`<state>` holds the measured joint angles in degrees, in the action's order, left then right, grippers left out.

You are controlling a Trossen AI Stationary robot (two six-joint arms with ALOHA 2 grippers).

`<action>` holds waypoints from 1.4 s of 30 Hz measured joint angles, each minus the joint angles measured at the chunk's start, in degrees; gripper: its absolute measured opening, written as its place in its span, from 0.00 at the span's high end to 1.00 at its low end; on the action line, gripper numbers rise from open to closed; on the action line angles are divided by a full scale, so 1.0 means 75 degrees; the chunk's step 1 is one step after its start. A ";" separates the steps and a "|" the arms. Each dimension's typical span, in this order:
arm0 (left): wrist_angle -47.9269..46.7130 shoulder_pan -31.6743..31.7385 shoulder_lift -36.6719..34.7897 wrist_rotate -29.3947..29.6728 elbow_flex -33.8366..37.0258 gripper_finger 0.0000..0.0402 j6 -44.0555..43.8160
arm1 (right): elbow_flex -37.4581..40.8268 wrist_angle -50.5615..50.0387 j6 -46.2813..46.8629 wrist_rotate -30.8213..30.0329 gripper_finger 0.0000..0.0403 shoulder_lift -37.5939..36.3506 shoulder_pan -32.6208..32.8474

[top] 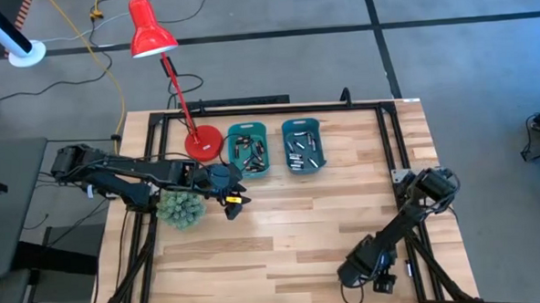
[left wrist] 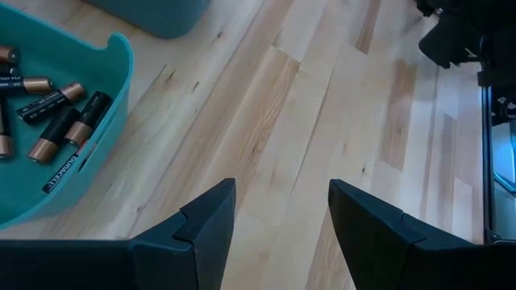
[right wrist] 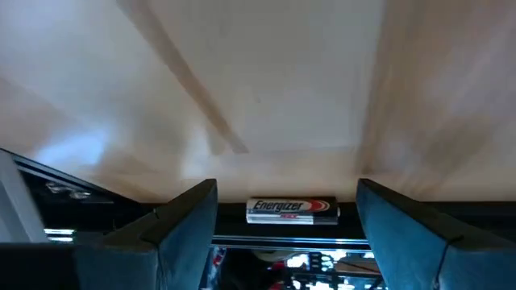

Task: Sort batteries
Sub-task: Put the silver battery into the blue bin

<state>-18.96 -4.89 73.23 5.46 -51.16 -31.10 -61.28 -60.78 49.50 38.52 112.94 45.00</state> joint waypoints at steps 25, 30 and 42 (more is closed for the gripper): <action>0.0073 0.0000 0.0000 0.0001 0.0000 0.52 -0.0426 | 0.0067 0.0191 -0.0182 0.0345 0.24 0.0342 0.1284; 0.0070 -0.0003 0.0000 0.0001 0.0000 0.52 -0.0518 | 0.0067 0.0237 -0.0262 0.0376 0.31 0.0333 0.1429; 0.0065 -0.0006 0.0000 0.0001 -0.0003 0.52 -0.0574 | 0.0058 0.0251 -0.0259 0.0388 0.50 0.0327 0.1477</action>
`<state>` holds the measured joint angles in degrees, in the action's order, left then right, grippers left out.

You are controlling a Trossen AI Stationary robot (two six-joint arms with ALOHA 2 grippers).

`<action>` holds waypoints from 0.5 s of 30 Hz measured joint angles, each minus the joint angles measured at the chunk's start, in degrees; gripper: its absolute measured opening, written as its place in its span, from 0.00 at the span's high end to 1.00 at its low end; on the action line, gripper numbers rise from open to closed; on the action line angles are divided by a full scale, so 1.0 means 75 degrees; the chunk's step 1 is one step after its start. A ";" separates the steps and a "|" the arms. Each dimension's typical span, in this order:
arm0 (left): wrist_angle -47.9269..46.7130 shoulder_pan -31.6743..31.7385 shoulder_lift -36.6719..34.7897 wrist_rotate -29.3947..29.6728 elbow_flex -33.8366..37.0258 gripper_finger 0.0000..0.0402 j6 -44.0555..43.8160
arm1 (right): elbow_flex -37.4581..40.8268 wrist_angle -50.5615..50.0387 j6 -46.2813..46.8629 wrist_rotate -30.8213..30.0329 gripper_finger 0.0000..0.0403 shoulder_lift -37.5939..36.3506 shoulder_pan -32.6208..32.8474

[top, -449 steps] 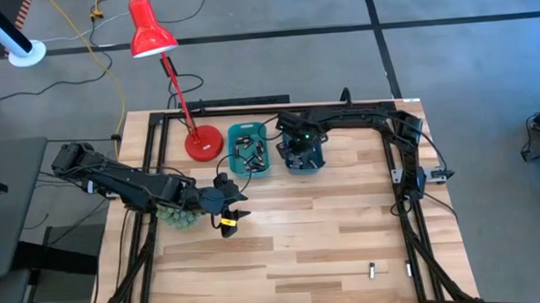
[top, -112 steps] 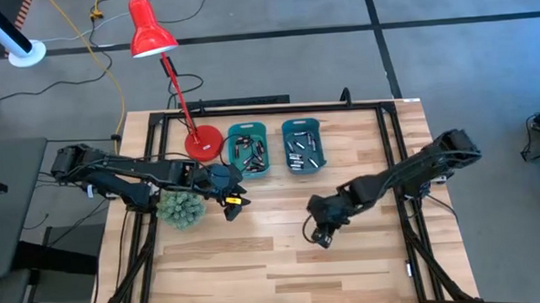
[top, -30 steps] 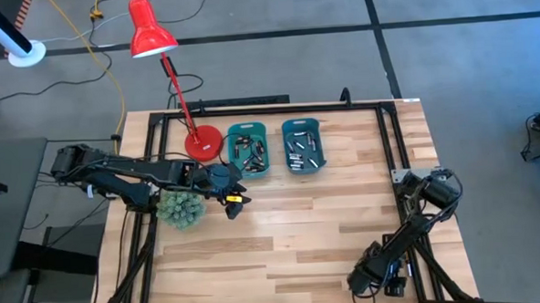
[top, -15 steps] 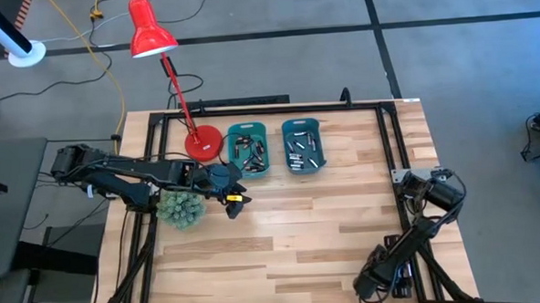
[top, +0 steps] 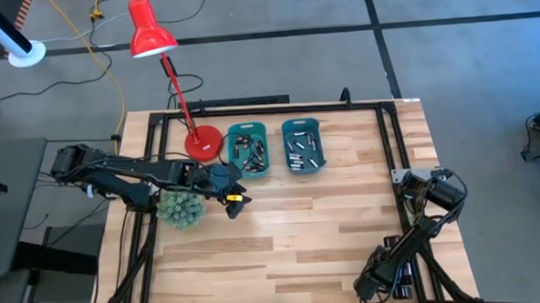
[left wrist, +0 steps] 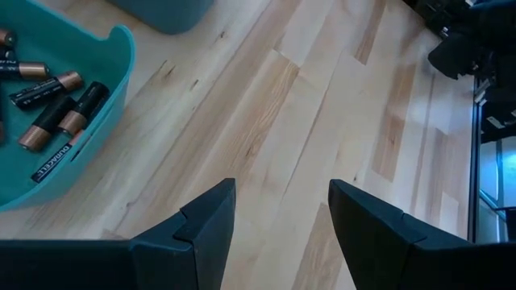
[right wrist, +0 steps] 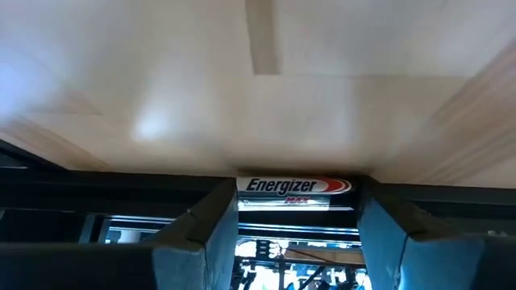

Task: Sort batteries
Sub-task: Put the silver battery into the blue bin

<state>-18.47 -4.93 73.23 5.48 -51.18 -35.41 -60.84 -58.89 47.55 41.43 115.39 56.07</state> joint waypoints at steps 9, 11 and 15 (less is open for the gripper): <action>-0.0006 -0.0003 0.0000 0.0000 -0.0006 0.52 0.0108 | -0.0053 -0.0678 -0.0039 -0.0567 0.49 -0.0178 -0.0335; -0.0007 -0.0006 0.0000 0.0000 -0.0006 0.52 0.0111 | -0.0035 -0.0774 0.0043 -0.0911 0.49 -0.0312 -0.0513; -0.0010 -0.0006 0.0000 -0.0003 -0.0006 0.52 0.0112 | -0.0052 -0.0746 0.0432 -0.1943 0.49 -0.0650 -0.0937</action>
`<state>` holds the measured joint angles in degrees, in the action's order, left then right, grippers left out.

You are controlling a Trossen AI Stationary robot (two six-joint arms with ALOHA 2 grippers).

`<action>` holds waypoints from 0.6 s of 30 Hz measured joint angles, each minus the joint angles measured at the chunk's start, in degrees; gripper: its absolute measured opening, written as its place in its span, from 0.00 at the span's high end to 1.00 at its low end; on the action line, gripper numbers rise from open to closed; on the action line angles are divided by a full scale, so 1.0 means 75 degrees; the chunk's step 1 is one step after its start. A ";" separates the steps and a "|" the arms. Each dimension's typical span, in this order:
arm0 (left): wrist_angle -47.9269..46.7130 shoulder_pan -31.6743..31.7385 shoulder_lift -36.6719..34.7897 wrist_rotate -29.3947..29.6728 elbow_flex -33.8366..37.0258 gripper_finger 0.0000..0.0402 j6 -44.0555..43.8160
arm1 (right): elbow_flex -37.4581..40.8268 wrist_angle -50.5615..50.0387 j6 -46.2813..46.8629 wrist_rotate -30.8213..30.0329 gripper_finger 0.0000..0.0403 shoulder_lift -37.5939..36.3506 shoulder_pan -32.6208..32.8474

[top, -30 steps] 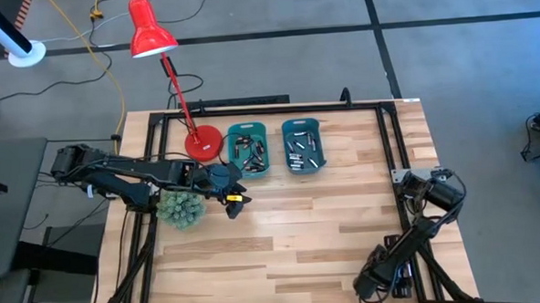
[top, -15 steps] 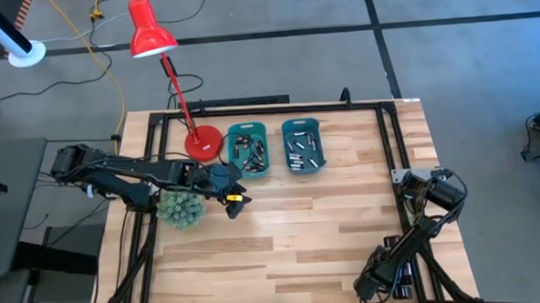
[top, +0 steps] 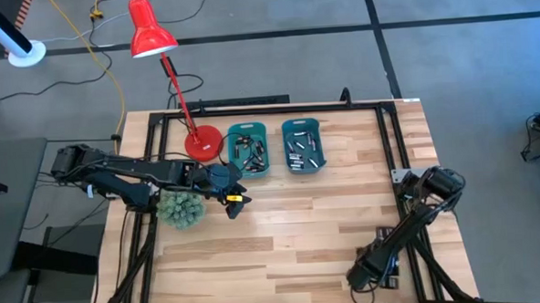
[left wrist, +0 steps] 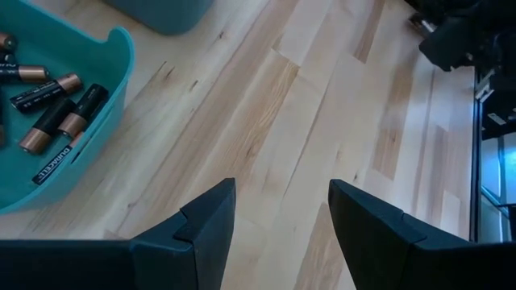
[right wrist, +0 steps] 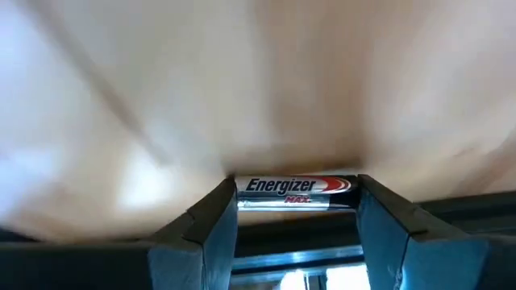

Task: Sort batteries
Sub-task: Put the silver battery into the blue bin

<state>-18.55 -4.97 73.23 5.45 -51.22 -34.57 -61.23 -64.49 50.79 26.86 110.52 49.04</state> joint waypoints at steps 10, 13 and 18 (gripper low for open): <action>-0.0002 0.0003 0.0000 0.0000 0.0000 0.52 0.0359 | -0.0006 0.0228 0.0483 -0.2914 0.49 -0.1178 -0.1831; 0.0000 0.0003 0.0000 0.0090 0.0000 0.52 0.0515 | -0.0008 0.0410 0.0450 -0.3644 0.49 -0.1663 -0.2527; 0.0013 0.0071 0.0000 0.0198 0.0000 0.52 0.0585 | -0.0012 0.0828 0.0427 -0.4822 0.49 -0.2510 -0.3661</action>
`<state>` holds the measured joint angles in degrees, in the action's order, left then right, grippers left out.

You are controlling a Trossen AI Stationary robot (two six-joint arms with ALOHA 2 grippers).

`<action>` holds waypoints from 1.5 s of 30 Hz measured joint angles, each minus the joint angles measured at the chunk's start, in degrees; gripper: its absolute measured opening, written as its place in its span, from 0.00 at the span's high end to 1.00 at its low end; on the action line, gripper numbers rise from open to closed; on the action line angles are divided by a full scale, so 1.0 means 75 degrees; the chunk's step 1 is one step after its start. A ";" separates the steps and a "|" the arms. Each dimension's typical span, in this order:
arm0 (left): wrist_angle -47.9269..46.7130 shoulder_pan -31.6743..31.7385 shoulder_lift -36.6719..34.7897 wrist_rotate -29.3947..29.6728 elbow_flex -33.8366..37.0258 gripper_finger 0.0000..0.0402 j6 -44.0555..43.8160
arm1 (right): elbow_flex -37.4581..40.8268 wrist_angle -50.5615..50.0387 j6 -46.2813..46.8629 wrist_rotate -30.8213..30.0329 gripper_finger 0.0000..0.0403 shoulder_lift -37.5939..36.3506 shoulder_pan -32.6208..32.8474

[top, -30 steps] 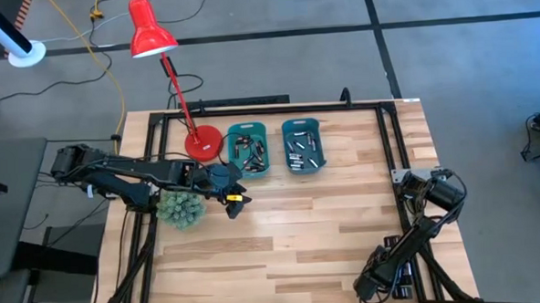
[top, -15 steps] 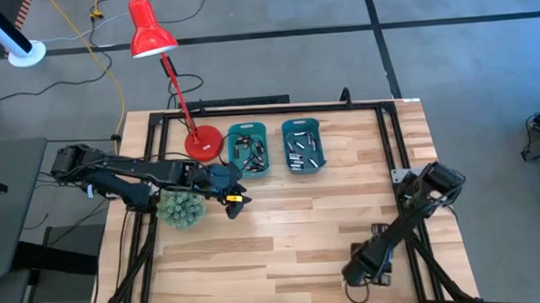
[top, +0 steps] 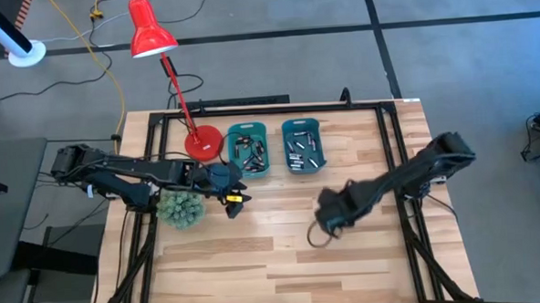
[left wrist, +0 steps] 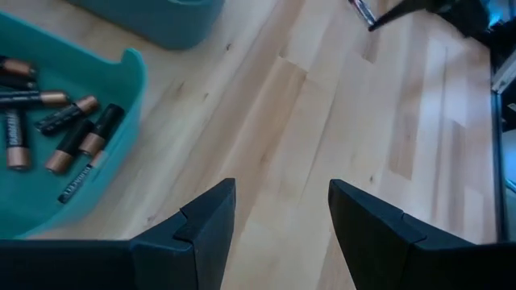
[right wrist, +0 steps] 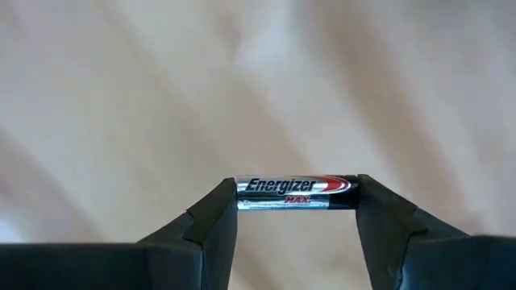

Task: Sort batteries
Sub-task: Put the silver battery into the blue bin

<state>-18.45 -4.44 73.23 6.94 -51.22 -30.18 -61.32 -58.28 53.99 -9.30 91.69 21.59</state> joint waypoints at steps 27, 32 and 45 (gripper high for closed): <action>-0.0012 0.0982 0.0000 0.0615 0.0000 0.52 0.1186 | -0.1703 0.3124 -0.3564 0.0857 0.48 0.0695 -0.5574; -0.0014 0.1490 0.0000 0.0624 0.0000 0.52 0.0776 | -0.2987 0.1230 -0.5358 0.1032 0.48 0.1728 -0.6233; -0.0015 0.1800 0.0000 0.0623 0.0000 0.52 -0.0049 | -0.3774 0.0395 -0.7650 0.1052 0.48 0.3426 -0.6529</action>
<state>-18.57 9.06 73.23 11.61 -51.22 -30.55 -89.62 -55.32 -3.38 -1.41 117.39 -27.38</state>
